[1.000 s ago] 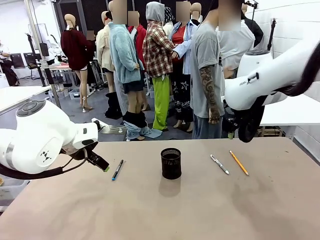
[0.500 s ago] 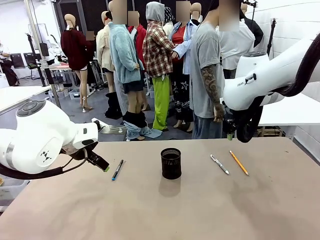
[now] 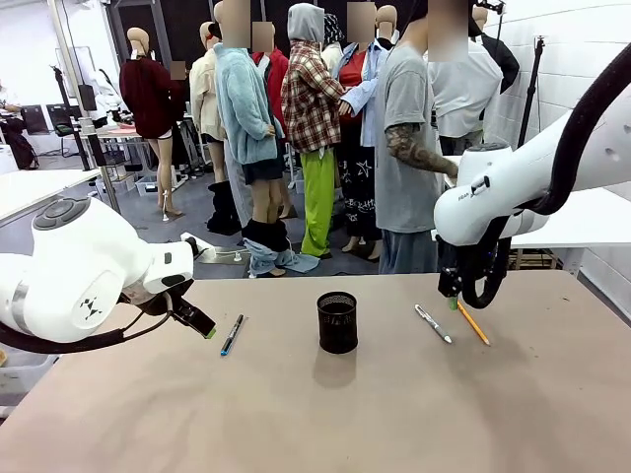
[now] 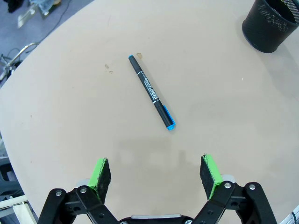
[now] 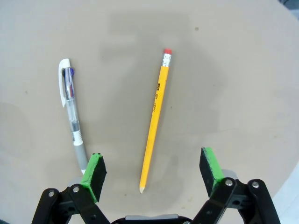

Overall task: Place the pens into the pen holder.
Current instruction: Pick up a writing instrument from the table and place it into the Pen holder.

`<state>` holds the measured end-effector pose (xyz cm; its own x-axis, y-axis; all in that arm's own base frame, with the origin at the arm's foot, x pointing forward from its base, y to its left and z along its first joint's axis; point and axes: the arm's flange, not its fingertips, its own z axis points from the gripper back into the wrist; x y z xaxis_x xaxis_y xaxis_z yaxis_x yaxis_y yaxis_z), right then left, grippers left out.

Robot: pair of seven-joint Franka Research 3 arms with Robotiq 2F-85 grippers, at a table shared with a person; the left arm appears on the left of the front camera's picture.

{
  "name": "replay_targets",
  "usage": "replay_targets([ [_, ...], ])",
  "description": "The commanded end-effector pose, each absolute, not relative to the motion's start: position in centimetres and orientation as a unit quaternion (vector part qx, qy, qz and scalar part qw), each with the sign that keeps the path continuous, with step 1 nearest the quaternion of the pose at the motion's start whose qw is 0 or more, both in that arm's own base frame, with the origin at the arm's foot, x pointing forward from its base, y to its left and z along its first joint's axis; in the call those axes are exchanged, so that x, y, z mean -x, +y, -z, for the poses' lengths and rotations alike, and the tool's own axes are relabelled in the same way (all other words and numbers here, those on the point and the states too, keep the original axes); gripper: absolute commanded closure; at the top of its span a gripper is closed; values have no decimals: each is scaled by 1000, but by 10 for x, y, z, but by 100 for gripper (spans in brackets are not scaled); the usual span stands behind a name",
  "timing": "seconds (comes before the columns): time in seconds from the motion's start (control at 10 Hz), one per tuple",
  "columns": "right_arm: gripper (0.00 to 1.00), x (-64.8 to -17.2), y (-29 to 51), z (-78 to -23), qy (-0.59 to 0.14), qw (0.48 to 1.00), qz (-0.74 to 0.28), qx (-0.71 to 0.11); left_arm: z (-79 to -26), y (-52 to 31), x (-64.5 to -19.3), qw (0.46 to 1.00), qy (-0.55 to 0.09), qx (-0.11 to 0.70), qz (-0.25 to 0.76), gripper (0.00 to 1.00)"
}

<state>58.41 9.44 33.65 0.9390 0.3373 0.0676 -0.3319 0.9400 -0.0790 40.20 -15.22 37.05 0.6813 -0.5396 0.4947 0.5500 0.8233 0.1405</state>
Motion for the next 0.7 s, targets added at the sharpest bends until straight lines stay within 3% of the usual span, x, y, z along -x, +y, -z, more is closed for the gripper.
replay_targets([
  [0.0,0,-599,98,-329,-19,986,-163,21,-371,-151,-402,917,-267,10,295,0],
  [0.4,0,-616,95,-309,-5,988,-153,10,-371,-151,-402,917,-267,10,295,0],
  [0.5,3,-620,93,-306,1,988,-152,10,-371,-151,-402,917,-267,10,295,0],
  [0.6,12,-623,92,-303,6,988,-151,11,-371,-151,-402,917,-267,10,295,0],
])
